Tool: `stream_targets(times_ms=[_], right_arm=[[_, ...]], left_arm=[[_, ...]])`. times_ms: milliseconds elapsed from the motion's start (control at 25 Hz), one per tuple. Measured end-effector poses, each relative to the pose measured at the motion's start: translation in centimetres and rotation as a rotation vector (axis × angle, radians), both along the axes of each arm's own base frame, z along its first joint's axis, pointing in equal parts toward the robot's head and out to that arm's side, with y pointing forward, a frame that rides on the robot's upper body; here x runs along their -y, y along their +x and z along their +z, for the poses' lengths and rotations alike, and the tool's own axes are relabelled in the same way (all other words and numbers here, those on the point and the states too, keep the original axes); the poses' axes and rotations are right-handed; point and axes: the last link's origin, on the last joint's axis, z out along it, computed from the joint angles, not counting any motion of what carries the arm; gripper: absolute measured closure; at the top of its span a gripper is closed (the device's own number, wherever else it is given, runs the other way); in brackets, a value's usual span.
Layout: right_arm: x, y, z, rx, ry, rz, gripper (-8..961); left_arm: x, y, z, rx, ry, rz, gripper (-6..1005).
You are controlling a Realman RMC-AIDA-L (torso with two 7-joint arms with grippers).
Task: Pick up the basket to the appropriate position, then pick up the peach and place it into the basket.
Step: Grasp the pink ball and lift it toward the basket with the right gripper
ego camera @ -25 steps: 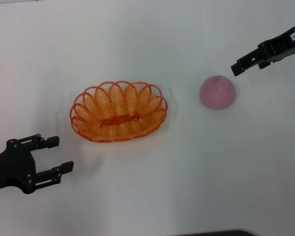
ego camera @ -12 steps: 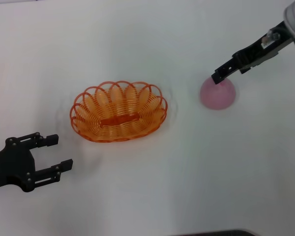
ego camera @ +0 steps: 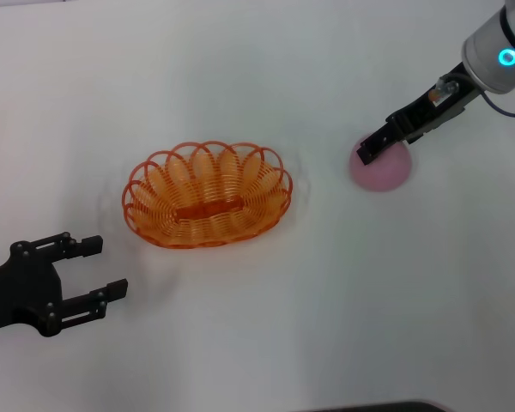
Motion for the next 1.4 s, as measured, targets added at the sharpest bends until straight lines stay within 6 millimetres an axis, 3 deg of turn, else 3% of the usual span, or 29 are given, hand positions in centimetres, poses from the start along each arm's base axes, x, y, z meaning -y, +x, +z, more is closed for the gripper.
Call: stream_targets(times_ms=[800, 1000, 1400], right_arm=[[-0.11, 0.75, -0.48, 0.071, -0.003, -0.012, 46], [-0.11, 0.68, -0.74, 0.093, -0.012, 0.004, 214], [-0.23, 0.45, -0.73, 0.088, -0.008, 0.011, 443]], left_arm=[[-0.12, 0.05, 0.04, -0.001, 0.000, -0.004, 296], [-0.15, 0.08, 0.04, -0.001, 0.000, -0.005, 297], [-0.19, 0.11, 0.01, 0.001, -0.001, -0.004, 296]])
